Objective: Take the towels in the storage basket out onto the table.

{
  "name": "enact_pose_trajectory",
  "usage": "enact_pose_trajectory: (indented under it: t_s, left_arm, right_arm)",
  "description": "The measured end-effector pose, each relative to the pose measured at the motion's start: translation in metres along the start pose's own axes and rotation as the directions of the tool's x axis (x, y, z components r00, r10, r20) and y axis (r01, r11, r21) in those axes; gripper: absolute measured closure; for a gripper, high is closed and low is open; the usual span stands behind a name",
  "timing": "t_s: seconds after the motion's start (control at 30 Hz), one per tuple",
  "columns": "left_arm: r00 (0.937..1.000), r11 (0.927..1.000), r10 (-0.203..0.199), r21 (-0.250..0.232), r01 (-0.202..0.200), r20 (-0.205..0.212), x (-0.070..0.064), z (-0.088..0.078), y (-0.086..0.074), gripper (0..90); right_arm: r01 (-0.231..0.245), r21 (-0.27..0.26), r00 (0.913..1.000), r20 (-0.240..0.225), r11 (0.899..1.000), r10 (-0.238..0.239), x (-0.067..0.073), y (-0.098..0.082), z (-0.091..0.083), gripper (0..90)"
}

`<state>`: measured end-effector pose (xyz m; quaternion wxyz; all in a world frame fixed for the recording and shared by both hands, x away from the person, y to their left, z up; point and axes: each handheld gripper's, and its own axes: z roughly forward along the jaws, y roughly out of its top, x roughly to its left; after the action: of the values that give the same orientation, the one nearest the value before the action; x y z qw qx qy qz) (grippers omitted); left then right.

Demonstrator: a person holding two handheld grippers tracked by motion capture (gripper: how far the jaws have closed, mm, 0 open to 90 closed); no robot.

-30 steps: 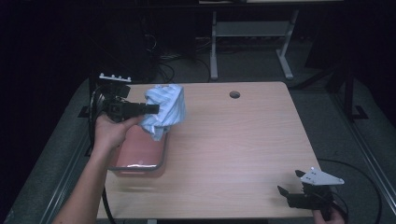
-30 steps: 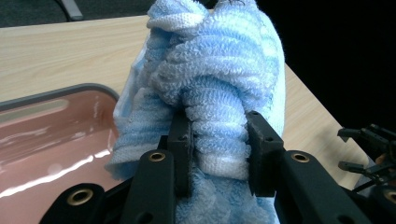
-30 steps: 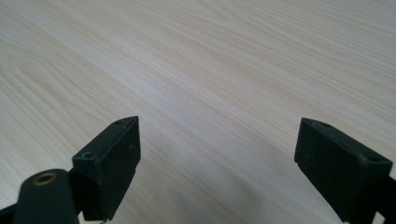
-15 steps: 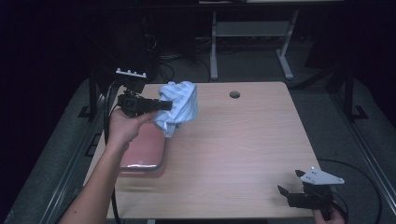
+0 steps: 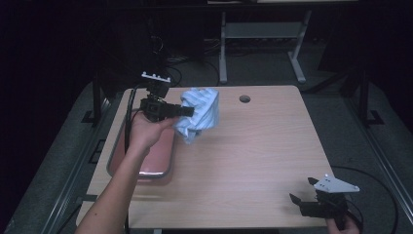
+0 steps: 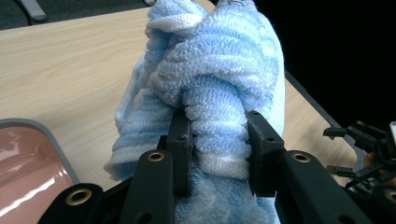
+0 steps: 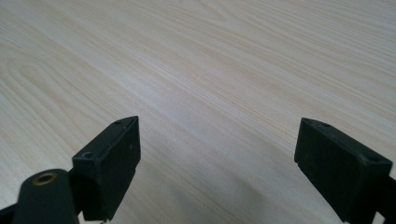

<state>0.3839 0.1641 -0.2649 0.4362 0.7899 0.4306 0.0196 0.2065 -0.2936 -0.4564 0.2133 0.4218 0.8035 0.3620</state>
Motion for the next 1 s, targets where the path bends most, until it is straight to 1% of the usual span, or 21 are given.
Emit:
enact_pose_trajectory:
  t_s: [0.07,0.13,0.23,0.4,0.47,0.5,0.7,0.8,0.83,0.9,0.93,1.0]
  left_arm:
    - [1.0,0.9999,0.007,0.009,-0.007,0.002,-0.001,0.005,0.001,66.6]
    - [1.0,0.9999,0.003,0.012,-0.003,0.002,-0.003,0.011,0.001,66.6]
    - [0.9999,0.9995,0.014,0.03,-0.014,0.004,-0.005,0.021,0.002,66.6]
    - [0.9999,0.9986,0.015,0.05,-0.015,0.001,-0.007,0.034,0.003,66.6]
    - [0.9997,0.9975,0.026,0.066,-0.026,-0.002,-0.008,0.038,0.004,66.4]
    - [0.9998,0.9978,0.02,0.063,-0.02,-0.002,-0.009,0.04,0.004,66.4]
    - [0.9997,0.996,0.024,0.086,-0.024,-0.001,-0.011,0.054,0.004,66.3]
    - [0.9996,0.995,0.027,0.096,-0.027,-0.001,-0.01,0.061,0.005,66.3]
    - [0.9998,0.9949,0.022,0.099,-0.021,-0.001,-0.011,0.064,0.005,66.3]
    - [0.9996,0.9935,0.028,0.11,-0.027,0.0,-0.011,0.069,0.006,66.3]
    - [0.9997,0.9942,0.023,0.106,-0.023,0.0,-0.011,0.071,0.006,66.3]
    - [0.9997,0.9933,0.025,0.113,-0.025,0.002,-0.011,0.076,0.007,66.3]
  right_arm:
    - [0.001,-0.002,1.0,-0.002,1.0,-0.001,0.0,0.0,0.0,13.8]
    - [-0.003,-0.001,1.0,-0.002,1.0,0.003,0.001,0.001,-0.001,13.8]
    - [0.001,-0.005,1.0,-0.003,1.0,-0.001,0.001,0.001,-0.001,13.8]
    - [-0.014,-0.005,0.9999,-0.004,1.0,0.014,0.0,0.0,-0.002,13.8]
    - [-0.019,-0.004,0.9998,-0.006,1.0,0.019,0.0,0.0,-0.002,13.8]
    - [-0.017,-0.004,0.9998,-0.007,1.0,0.017,0.0,-0.001,-0.002,13.8]
    - [-0.009,-0.007,0.9999,-0.01,1.0,0.009,-0.001,0.0,-0.002,13.8]
    - [-0.019,-0.018,0.9997,-0.013,1.0,0.018,-0.001,0.0,-0.002,13.8]
    - [-0.018,-0.018,0.9997,-0.014,1.0,0.018,-0.001,0.0,-0.002,13.8]
    - [-0.021,-0.014,0.9996,-0.016,1.0,0.021,-0.001,0.001,-0.001,13.8]
    - [-0.021,-0.015,0.9996,-0.017,1.0,0.021,-0.001,0.001,-0.001,13.8]
    - [-0.027,-0.018,0.9995,-0.018,0.999,0.027,-0.002,0.0,-0.001,13.8]
